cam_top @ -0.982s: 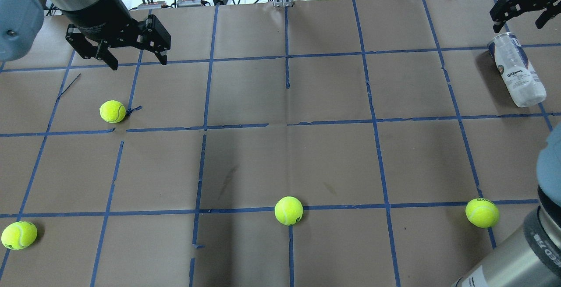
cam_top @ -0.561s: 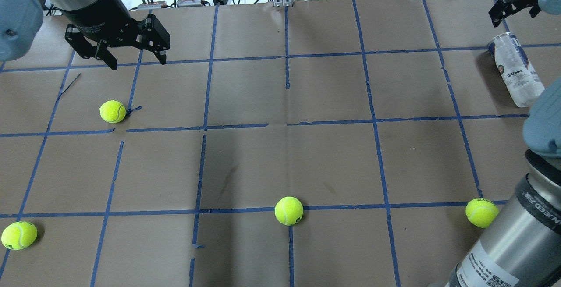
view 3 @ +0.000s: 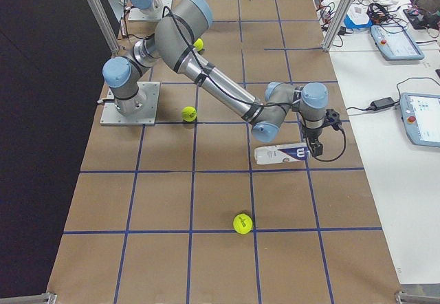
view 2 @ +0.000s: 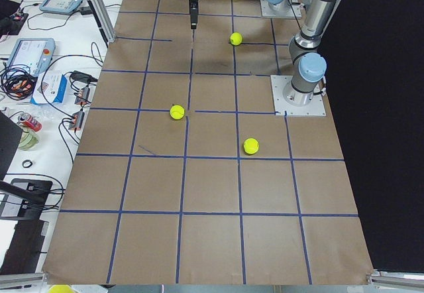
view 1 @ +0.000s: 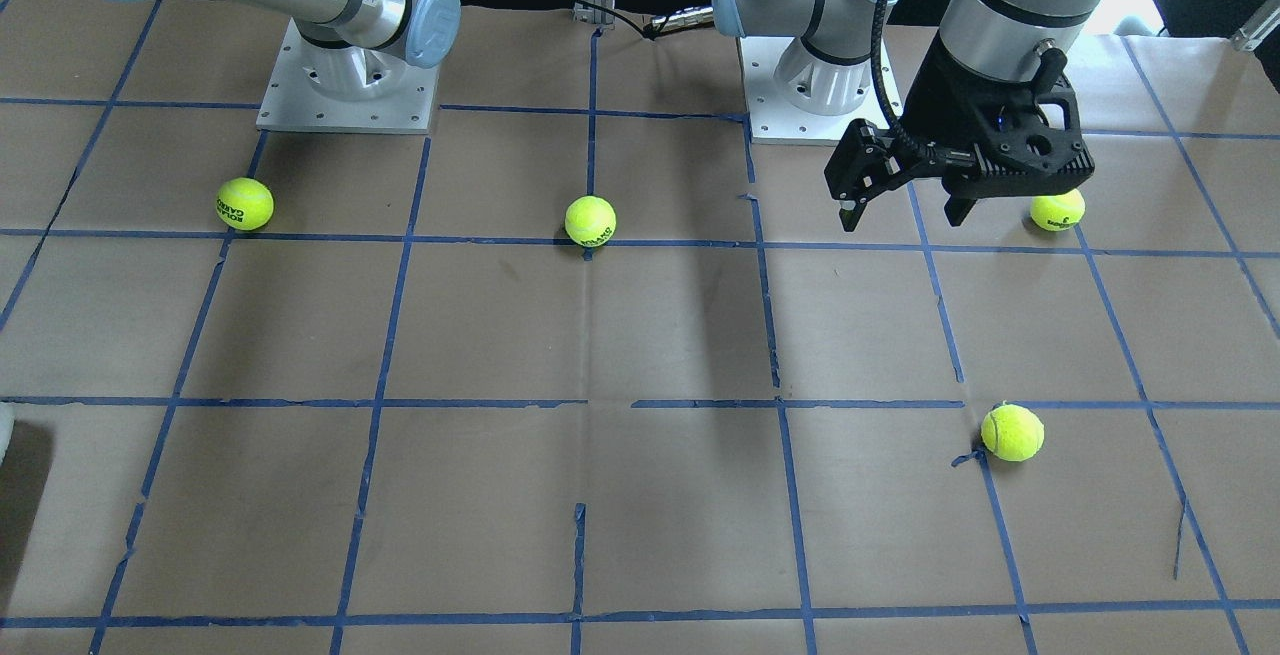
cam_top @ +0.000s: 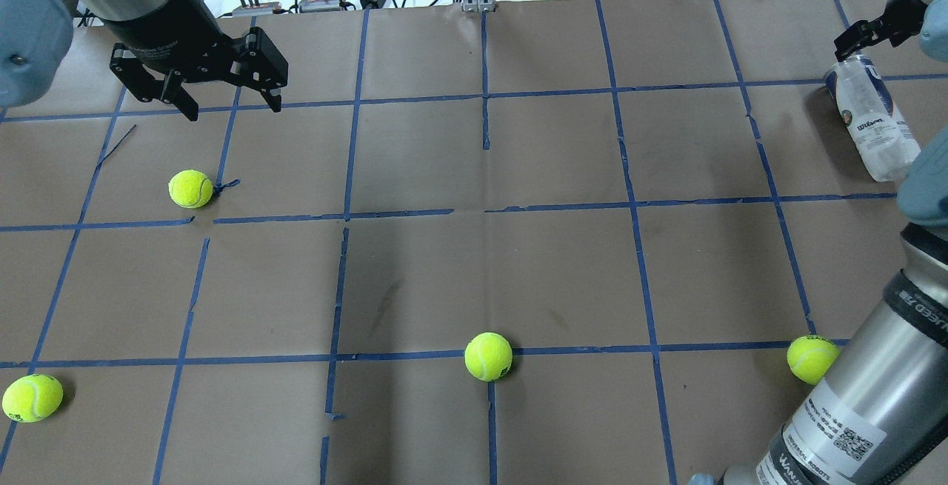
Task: Lift up tennis ball bucket
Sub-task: 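Close the right gripper on the can's open end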
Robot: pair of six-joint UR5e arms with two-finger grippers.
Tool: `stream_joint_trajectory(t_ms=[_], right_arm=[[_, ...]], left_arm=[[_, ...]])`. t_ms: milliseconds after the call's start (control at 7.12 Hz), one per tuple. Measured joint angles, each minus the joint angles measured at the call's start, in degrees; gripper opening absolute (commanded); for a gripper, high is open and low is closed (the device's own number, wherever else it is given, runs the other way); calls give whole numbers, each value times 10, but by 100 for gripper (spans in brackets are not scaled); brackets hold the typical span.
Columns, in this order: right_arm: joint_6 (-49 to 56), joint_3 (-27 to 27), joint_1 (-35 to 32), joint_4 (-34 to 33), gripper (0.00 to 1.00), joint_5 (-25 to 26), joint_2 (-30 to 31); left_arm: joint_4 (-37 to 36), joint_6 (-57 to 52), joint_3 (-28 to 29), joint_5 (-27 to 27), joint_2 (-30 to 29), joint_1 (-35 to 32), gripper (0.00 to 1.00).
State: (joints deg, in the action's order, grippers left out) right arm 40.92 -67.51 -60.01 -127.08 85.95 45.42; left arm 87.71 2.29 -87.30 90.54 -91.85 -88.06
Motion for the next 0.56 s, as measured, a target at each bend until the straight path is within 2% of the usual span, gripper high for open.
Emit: stream_joint_trajectory(t_ms=[561], right_arm=[[1, -15, 10, 1, 98, -10, -4]], left_arm=[[0, 0, 0, 0, 0, 0, 100]])
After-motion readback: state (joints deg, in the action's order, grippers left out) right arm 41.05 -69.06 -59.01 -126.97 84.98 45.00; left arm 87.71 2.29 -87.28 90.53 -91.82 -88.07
